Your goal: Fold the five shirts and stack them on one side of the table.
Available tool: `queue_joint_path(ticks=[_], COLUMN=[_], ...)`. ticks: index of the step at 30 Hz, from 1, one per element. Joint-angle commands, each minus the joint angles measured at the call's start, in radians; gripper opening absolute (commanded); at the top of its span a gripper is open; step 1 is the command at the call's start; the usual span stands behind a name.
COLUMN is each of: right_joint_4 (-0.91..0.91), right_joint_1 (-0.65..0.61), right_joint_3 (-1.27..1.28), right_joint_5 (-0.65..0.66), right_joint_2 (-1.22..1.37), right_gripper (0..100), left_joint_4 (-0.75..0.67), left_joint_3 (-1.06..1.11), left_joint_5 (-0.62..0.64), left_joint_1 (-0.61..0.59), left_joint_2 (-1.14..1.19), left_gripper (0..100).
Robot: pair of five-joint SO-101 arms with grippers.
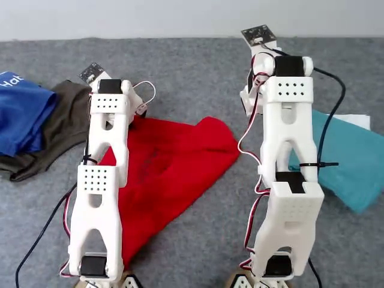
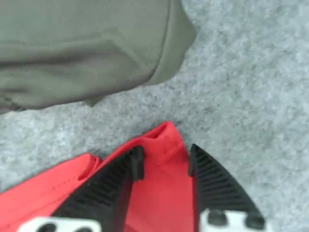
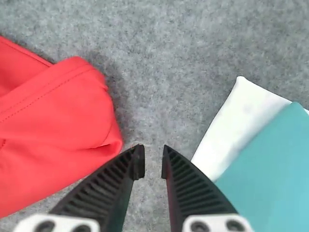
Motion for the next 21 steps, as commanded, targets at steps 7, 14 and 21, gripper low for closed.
queue_joint_path(ticks=[7, 14, 21], right_joint_4=[-0.015, 0.059, 0.099], right_joint_1=[0.001, -0.062, -0.277], right_joint_3=[-0.003, 0.000, -0.017], right_joint_5=[-0.009, 0.044, -0.101], right_joint_2=[-0.015, -0.021, -0.031], right_gripper=[7.6, 7.6, 7.7], left_joint_4=[0.037, -0.009, 0.133], left_joint_3=[-0.007, -0.012, -0.308], left_joint_5=[0.005, -0.075, -0.129], left_joint_1=[-0.009, -0.012, -0.072], left_joint_2=[-0.005, -0.014, -0.014], left_gripper=[12, 1, 1])
